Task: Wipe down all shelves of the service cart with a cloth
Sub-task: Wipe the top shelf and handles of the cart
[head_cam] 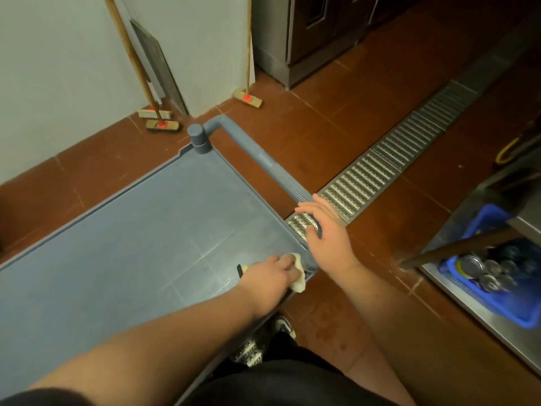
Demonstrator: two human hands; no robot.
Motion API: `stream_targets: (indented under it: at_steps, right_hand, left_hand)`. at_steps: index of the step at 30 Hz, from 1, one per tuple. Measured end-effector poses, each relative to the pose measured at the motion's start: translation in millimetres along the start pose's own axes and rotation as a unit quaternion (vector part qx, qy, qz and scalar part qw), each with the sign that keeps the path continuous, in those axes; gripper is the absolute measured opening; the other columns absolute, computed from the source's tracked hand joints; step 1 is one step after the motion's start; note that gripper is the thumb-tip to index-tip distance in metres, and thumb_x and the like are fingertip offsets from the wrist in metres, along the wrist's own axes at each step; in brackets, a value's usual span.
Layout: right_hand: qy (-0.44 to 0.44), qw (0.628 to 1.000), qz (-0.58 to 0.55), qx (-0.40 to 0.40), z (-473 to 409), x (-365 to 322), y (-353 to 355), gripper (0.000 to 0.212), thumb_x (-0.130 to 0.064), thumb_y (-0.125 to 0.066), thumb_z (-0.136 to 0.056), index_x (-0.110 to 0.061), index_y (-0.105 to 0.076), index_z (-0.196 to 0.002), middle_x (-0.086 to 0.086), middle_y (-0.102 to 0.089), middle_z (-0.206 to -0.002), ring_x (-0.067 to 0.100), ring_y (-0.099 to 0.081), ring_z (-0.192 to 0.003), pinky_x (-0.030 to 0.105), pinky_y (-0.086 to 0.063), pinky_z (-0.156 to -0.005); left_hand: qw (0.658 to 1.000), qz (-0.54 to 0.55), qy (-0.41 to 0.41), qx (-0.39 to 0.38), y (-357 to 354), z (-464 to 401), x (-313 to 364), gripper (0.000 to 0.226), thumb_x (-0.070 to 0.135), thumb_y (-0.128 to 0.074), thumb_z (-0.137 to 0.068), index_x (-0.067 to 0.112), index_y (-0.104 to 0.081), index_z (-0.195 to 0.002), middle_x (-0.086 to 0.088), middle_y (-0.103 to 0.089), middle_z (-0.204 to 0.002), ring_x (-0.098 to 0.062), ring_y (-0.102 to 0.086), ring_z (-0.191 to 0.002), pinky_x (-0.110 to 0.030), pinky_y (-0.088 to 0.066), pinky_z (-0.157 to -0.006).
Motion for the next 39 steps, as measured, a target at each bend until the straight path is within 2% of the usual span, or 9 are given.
stream_targets:
  at_steps: [5,10,14,19,21,26,30,34,39]
  right_hand:
    - [-0.005,1.000,0.022,0.002,-0.9,-2.2,-1.0,0.051,0.012,-0.046,-0.086,-0.021,-0.066,-0.120,-0.009,-0.058,-0.136,-0.009,-0.021,-0.142,-0.003,-0.012,-0.105]
    - [0.025,0.994,0.096,-0.040,-2.8,-9.7,-6.9,0.053,0.010,-0.041,-0.088,-0.023,-0.062,-0.123,-0.013,-0.054,-0.140,0.002,-0.016,-0.149,0.027,-0.018,-0.122]
    - [0.023,0.994,0.098,-0.032,-5.7,-12.6,-10.6,0.053,0.011,-0.038,-0.090,-0.023,-0.064,-0.122,-0.011,-0.054,-0.140,0.006,-0.018,-0.149,0.037,-0.017,-0.125]
    - [0.018,0.995,0.095,0.027,-3.5,-17.2,-13.2,0.045,0.010,-0.041,-0.090,-0.020,-0.067,-0.113,-0.006,-0.059,-0.137,0.014,-0.028,-0.148,0.034,0.006,-0.125]
    - [0.051,0.993,0.100,0.032,-1.6,-28.9,-20.1,0.044,0.011,-0.043,-0.088,-0.018,-0.067,-0.110,-0.005,-0.060,-0.135,0.016,-0.033,-0.146,0.032,0.008,-0.125]
    - [0.165,0.979,0.051,-0.103,14.7,-63.3,-81.4,0.050,0.013,-0.037,-0.076,-0.012,-0.066,-0.108,0.001,-0.062,-0.131,0.016,-0.042,-0.139,0.032,-0.016,-0.124]
    - [0.082,0.970,0.020,-0.227,47.9,-62.5,-139.9,0.055,0.012,-0.039,-0.083,-0.026,-0.063,-0.113,-0.004,-0.060,-0.125,0.012,-0.052,-0.122,0.033,-0.041,-0.108]
    - [0.044,0.964,0.031,-0.260,79.0,-68.2,-184.6,0.059,0.012,-0.040,-0.085,-0.042,-0.057,-0.105,-0.007,-0.061,-0.119,0.009,-0.055,-0.109,0.031,-0.045,-0.100]
    - [0.033,0.967,0.021,-0.252,113.2,-100.1,-230.8,0.057,0.015,-0.040,-0.083,-0.034,-0.059,-0.105,-0.002,-0.063,-0.116,0.012,-0.057,-0.108,0.024,-0.042,-0.097]
  left_hand:
    - [0.998,-0.051,0.022,-0.037,4.0,-1.9,8.2,0.062,0.010,-0.057,-0.087,0.019,-0.032,-0.144,-0.007,-0.028,-0.143,-0.033,-0.041,-0.113,-0.046,-0.054,-0.074]
    - [0.994,-0.077,0.052,-0.065,7.4,1.4,6.4,0.064,0.014,-0.059,-0.087,0.019,-0.032,-0.145,-0.006,-0.032,-0.142,-0.032,-0.047,-0.113,-0.042,-0.052,-0.075]
    - [0.994,-0.029,0.076,-0.078,-6.3,34.7,-16.0,0.071,0.013,-0.059,-0.086,0.026,-0.026,-0.148,-0.002,-0.026,-0.146,-0.031,-0.045,-0.114,-0.045,-0.054,-0.081]
    - [0.993,0.020,0.106,-0.045,-34.3,84.5,-39.3,0.064,0.018,-0.050,-0.086,0.038,-0.027,-0.143,0.006,-0.025,-0.150,-0.027,-0.043,-0.110,-0.044,-0.054,-0.077]
    - [0.993,0.017,0.116,-0.028,-36.1,95.7,-38.8,0.062,0.018,-0.049,-0.089,0.038,-0.027,-0.143,0.007,-0.026,-0.151,-0.026,-0.042,-0.112,-0.041,-0.051,-0.077]
    - [0.988,0.012,0.152,-0.001,-39.3,128.1,-43.8,0.061,0.015,-0.046,-0.090,0.036,-0.028,-0.144,0.005,-0.028,-0.152,-0.027,-0.042,-0.114,-0.041,-0.045,-0.081]
    - [0.982,0.024,0.189,0.010,-52.1,160.6,-53.8,0.061,0.015,-0.049,-0.089,0.036,-0.031,-0.144,0.005,-0.029,-0.152,-0.028,-0.042,-0.114,-0.042,-0.046,-0.080]
    - [0.975,0.030,0.218,0.030,-69.4,203.9,-63.0,0.055,0.018,-0.049,-0.090,0.035,-0.034,-0.140,0.003,-0.033,-0.148,-0.029,-0.043,-0.111,-0.042,-0.044,-0.078]
    - [0.967,0.042,0.248,0.048,-104.8,275.3,-78.0,0.053,0.024,-0.057,-0.086,0.035,-0.037,-0.134,0.002,-0.041,-0.140,-0.028,-0.046,-0.103,-0.038,-0.040,-0.068]
Point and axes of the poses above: each hand's wrist, its own z-axis away from the middle knuckle, its own y-axis out of the back of the hand, x = y × z, the point moved 8 cm from there along -z, towards the middle knuckle
